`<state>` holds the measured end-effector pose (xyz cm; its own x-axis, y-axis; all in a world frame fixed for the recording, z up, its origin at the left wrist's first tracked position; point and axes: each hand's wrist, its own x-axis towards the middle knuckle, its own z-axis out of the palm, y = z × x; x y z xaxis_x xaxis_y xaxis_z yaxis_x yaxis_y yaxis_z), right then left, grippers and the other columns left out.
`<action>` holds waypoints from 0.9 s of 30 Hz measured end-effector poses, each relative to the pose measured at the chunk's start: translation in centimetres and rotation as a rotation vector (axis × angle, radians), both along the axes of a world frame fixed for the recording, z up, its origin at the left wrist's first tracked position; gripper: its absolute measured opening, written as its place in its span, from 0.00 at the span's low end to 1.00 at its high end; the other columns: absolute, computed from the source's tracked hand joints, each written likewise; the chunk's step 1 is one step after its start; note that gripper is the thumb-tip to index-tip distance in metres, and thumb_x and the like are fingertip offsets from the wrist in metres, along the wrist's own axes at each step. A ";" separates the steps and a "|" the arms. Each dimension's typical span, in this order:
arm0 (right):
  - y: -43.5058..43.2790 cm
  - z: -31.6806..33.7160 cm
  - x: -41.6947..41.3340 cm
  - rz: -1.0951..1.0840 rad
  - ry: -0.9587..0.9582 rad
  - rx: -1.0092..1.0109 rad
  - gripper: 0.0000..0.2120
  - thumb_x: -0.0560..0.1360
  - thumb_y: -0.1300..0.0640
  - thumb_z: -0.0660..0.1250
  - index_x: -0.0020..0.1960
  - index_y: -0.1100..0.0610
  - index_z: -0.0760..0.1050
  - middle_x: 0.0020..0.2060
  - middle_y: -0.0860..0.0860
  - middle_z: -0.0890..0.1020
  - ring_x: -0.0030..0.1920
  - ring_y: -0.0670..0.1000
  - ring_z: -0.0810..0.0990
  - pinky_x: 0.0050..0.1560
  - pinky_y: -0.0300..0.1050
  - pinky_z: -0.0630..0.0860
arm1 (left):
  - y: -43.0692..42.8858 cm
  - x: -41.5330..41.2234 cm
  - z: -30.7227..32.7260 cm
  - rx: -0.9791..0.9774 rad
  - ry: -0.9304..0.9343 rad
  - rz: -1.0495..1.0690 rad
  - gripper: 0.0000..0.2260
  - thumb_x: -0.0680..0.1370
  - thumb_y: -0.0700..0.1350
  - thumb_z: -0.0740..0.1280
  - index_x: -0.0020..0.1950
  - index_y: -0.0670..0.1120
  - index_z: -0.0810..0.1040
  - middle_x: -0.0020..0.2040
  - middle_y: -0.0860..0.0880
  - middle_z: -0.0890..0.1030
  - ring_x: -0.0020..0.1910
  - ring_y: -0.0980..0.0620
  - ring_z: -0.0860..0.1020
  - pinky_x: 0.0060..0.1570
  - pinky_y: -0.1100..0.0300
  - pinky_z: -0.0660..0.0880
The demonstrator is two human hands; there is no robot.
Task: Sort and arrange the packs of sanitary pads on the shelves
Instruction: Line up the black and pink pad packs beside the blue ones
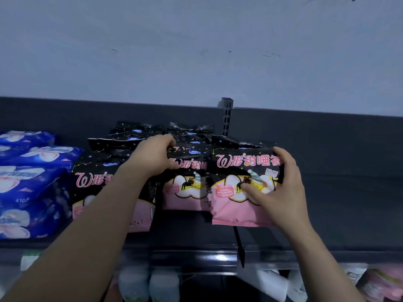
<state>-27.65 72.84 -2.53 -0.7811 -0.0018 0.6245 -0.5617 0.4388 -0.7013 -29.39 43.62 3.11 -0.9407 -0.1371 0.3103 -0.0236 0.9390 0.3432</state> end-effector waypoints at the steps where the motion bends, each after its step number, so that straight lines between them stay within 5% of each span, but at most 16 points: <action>1: -0.5 -0.2 0.2 0.012 0.008 -0.002 0.44 0.61 0.54 0.81 0.70 0.39 0.61 0.64 0.41 0.68 0.61 0.34 0.68 0.60 0.37 0.68 | -0.3 0.4 0.1 -0.009 0.060 0.006 0.22 0.70 0.52 0.76 0.61 0.50 0.75 0.57 0.51 0.78 0.55 0.48 0.76 0.57 0.51 0.73; 7: -5.4 -2.2 0.3 0.108 0.032 0.025 0.43 0.60 0.54 0.81 0.67 0.36 0.62 0.63 0.40 0.68 0.61 0.32 0.68 0.56 0.23 0.65 | -1.8 4.2 -0.9 0.063 0.392 0.077 0.12 0.77 0.50 0.69 0.58 0.47 0.79 0.53 0.51 0.81 0.52 0.50 0.78 0.58 0.52 0.73; 11: -8.4 -3.4 -0.1 0.121 0.005 0.030 0.44 0.60 0.52 0.81 0.66 0.35 0.59 0.63 0.38 0.66 0.61 0.33 0.68 0.57 0.34 0.69 | -2.4 6.5 -2.9 0.065 0.552 0.109 0.12 0.75 0.50 0.68 0.53 0.44 0.81 0.49 0.48 0.82 0.49 0.46 0.79 0.53 0.49 0.75; 17: -10.5 -5.6 -0.4 0.009 -0.027 0.112 0.46 0.59 0.44 0.79 0.69 0.41 0.56 0.63 0.44 0.65 0.64 0.47 0.67 0.65 0.55 0.70 | -3.1 7.6 -5.0 0.014 0.512 0.073 0.17 0.73 0.55 0.62 0.52 0.44 0.80 0.51 0.48 0.82 0.50 0.46 0.79 0.53 0.45 0.74; 27: -10.1 -5.4 0.3 -0.074 -0.002 0.232 0.47 0.61 0.37 0.75 0.73 0.46 0.56 0.72 0.52 0.57 0.70 0.55 0.61 0.71 0.55 0.60 | -2.1 7.6 -5.9 -0.041 0.482 0.089 0.11 0.74 0.49 0.68 0.54 0.47 0.79 0.54 0.50 0.81 0.55 0.47 0.78 0.67 0.39 0.64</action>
<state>-27.32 62.71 -7.93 -0.7857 -0.0876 0.6124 -0.5208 0.6278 -0.5784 -21.79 41.54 -2.75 -0.6739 -0.1892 0.7141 0.0475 0.9536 0.2975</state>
